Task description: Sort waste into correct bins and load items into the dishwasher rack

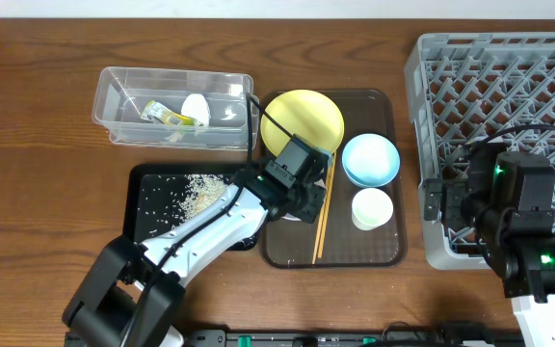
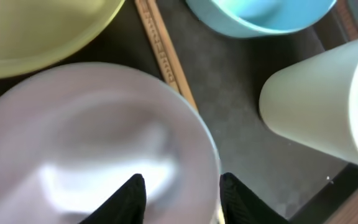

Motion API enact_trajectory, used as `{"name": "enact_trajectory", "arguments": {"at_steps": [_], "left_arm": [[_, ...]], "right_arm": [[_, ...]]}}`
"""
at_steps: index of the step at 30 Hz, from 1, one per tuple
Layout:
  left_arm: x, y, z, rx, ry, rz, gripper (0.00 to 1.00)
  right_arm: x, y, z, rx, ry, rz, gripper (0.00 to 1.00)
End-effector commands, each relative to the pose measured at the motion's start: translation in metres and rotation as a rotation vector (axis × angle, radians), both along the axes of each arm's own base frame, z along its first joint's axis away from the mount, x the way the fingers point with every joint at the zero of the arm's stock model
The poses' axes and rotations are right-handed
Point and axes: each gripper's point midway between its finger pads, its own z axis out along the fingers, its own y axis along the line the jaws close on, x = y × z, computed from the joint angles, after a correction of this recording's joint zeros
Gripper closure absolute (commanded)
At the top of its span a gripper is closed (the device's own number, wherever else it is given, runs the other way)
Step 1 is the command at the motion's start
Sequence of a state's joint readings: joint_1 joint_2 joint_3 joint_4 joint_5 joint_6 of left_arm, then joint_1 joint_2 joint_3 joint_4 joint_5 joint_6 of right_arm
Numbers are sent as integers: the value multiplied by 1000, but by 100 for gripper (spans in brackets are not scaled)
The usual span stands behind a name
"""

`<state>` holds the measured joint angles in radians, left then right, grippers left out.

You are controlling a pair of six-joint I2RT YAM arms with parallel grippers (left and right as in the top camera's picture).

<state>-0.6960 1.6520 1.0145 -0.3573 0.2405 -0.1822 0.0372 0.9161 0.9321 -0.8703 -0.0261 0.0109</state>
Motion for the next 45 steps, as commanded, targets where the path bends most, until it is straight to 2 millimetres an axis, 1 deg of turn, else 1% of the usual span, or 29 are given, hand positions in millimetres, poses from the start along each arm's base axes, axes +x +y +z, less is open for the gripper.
{"name": "enact_trajectory", "arguments": {"at_steps": [1, 3, 4, 6, 8, 13, 16, 19, 21, 22, 24, 25, 28, 30, 32, 33, 35, 37, 38, 40, 43, 45], "left_arm": [[13, -20, 51, -113, -91, -25, 57], [11, -32, 65, -189, -100, -61, 57], [10, -38, 69, -221, -96, -77, 57], [10, -44, 70, -253, -80, -68, 57], [8, -49, 66, -256, -67, -67, 57], [-5, -65, 46, -234, -32, -110, 56], [-15, -74, 29, -212, -3, -137, 57], [-20, -78, 10, -184, 29, -150, 58], [-21, -78, -1, -167, 48, -150, 66], [-21, -77, -4, -162, 53, -149, 72], [-21, -76, -4, -158, 52, -146, 89], [-18, -76, -2, -161, 45, -141, 94], [-10, -71, 10, -186, 34, -102, 94], [-2, -65, 25, -227, 37, -64, 94], [4, -60, 47, -306, 55, -41, 94], [9, -55, 61, -359, 67, -19, 94], [24, -41, 86, -451, 83, 48, 94], [43, -22, 104, -533, 112, 146, 94], [52, -13, 113, -592, 145, 191, 94], [62, -1, 130, -712, 226, 223, 94], [62, 8, 159, -896, 370, 148, 94], [56, 11, 170, -962, 448, 82, 94]], "right_arm": [[2, 4, 8, 4, -22, 12, 1], [2, 4, 8, 4, -22, 11, 1], [2, 4, 8, 4, -22, 12, 1], [2, 4, 8, 4, -22, 12, 1], [2, 4, 8, 4, -22, 12, 1], [2, 4, 8, 4, -22, 12, 1], [2, 4, 8, 4, -21, 12, 1], [2, 4, 8, 4, -21, 11, 1], [2, 4, 8, 4, -21, 12, 1], [2, 4, 8, 4, -21, 12, 1], [2, 4, 8, 4, -21, 12, 1], [2, 4, 8, 4, -21, 12, 1], [2, 4, 8, 4, -22, 12, 1], [3, 4, 9, 4, -28, 11, 1], [7, 4, 13, 6, -48, 11, 1], [9, 5, 15, 17, -60, 6, 1], [12, 9, 18, 53, -75, 2, 1], [14, 24, 19, 113, -75, 62, 1], [13, 34, 19, 157, -68, 107, 1], [11, 57, 18, 232, -50, 233, 1], [0, 101, 22, 365, -43, 520, 1], [-6, 122, 28, 457, -57, 667, 1]]}}
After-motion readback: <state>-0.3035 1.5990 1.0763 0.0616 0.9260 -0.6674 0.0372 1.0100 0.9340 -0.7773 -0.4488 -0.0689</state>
